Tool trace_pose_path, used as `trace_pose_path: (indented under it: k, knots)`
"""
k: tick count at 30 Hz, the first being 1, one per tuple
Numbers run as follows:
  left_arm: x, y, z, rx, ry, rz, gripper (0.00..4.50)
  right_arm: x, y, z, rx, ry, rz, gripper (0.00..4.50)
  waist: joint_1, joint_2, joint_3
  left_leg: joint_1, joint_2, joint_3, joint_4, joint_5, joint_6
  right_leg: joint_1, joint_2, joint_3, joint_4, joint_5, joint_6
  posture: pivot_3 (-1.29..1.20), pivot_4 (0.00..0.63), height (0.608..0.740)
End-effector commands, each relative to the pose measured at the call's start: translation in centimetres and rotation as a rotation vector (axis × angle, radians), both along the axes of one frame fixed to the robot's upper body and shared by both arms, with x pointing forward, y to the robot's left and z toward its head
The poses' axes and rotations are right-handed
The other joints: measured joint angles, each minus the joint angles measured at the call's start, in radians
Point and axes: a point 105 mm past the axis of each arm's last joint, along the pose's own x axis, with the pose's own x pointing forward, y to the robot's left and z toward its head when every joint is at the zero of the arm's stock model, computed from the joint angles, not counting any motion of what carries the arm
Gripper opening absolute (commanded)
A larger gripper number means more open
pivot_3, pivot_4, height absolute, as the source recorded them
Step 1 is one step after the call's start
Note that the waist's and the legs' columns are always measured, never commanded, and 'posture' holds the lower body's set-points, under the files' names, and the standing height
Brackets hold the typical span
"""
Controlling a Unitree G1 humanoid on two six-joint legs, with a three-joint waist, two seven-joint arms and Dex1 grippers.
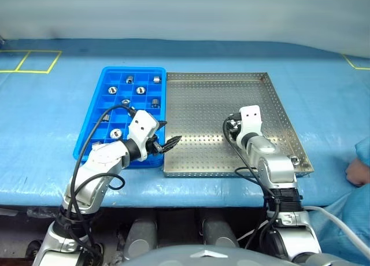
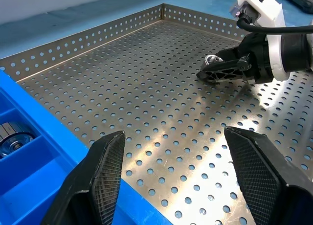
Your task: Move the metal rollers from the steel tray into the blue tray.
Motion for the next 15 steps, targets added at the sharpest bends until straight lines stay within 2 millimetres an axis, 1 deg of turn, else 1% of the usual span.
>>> trace_pose_path:
  k: [1,3,4,5,7,10,11,13,15]
  knots:
    - [0.1,1.3,1.1,0.004,-0.042,0.038,3.55,0.8,3.5,5.1,0.026,-0.175,0.131,1.7,-0.004,0.0,0.0,0.0,0.0,0.0,0.0,0.0,0.0,0.0,0.0,0.0,0.0,0.0,0.0,0.08,0.15,0.74]
    - [0.0,2.3,1.4,0.027,-0.055,0.068,3.55,0.6,6.9,7.0,0.066,-0.22,0.267,1.7,-0.016,0.001,0.0,0.0,0.0,0.001,-0.001,0.0,0.0,-0.001,0.0,0.0,0.001,0.0,0.0,0.07,0.15,0.74]
    - [0.1,3.2,1.6,0.04,-0.064,0.099,3.55,0.1,9.1,7.9,0.078,-0.237,0.364,1.7,-0.02,0.001,0.0,0.001,0.001,0.001,-0.002,0.0,0.0,-0.001,0.001,0.0,0.001,0.0,0.0,0.08,0.15,0.74]
    - [0.2,4.1,1.9,0.054,-0.076,0.137,3.55,-0.4,11.0,8.5,0.084,-0.249,0.447,1.7,-0.025,0.001,0.0,0.001,0.001,0.0,-0.003,0.0,0.0,-0.001,0.001,0.0,0.001,0.0,-0.001,0.09,0.15,0.74]
    - [0.5,5.8,2.6,0.072,-0.117,0.221,3.55,-1.2,13.8,9.2,0.098,-0.257,0.57,1.7,-0.024,0.001,0.0,0.002,0.003,0.0,-0.005,0.0,0.0,-0.001,0.002,0.0,0.001,-0.001,-0.002,0.12,0.15,0.74]
    - [1.1,8.6,4.4,0.053,-0.194,0.407,3.55,-1.7,17.2,10.0,0.103,-0.279,0.697,1.7,-0.007,0.001,0.0,0.002,0.003,-0.003,-0.008,0.0,0.0,-0.002,0.003,-0.003,0.001,-0.002,-0.004,0.15,0.15,0.74]
    - [1.2,9.3,4.7,0.048,-0.206,0.454,3.55,-1.8,18.0,10.1,0.103,-0.286,0.732,1.7,0.0,0.001,0.0,0.002,0.003,-0.003,-0.009,0.0,0.0,-0.002,0.003,-0.004,0.001,-0.002,-0.004,0.17,0.15,0.74]
    - [0.8,10.5,4.7,0.06,-0.194,0.51,3.55,-2.1,19.9,10.2,0.118,-0.302,0.838,1.7,0.015,0.0,0.0,0.002,0.003,-0.004,-0.009,0.0,0.0,-0.002,0.003,-0.004,0.0,-0.001,-0.002,0.19,0.15,0.74]
    - [0.6,11.8,4.5,0.086,-0.182,0.603,3.55,-1.8,20.9,9.6,0.116,-0.281,0.879,1.7,0.027,0.0,0.001,0.002,0.003,-0.004,-0.009,0.0,0.0,-0.001,0.002,-0.004,0.0,-0.001,-0.001,0.24,0.15,0.74]
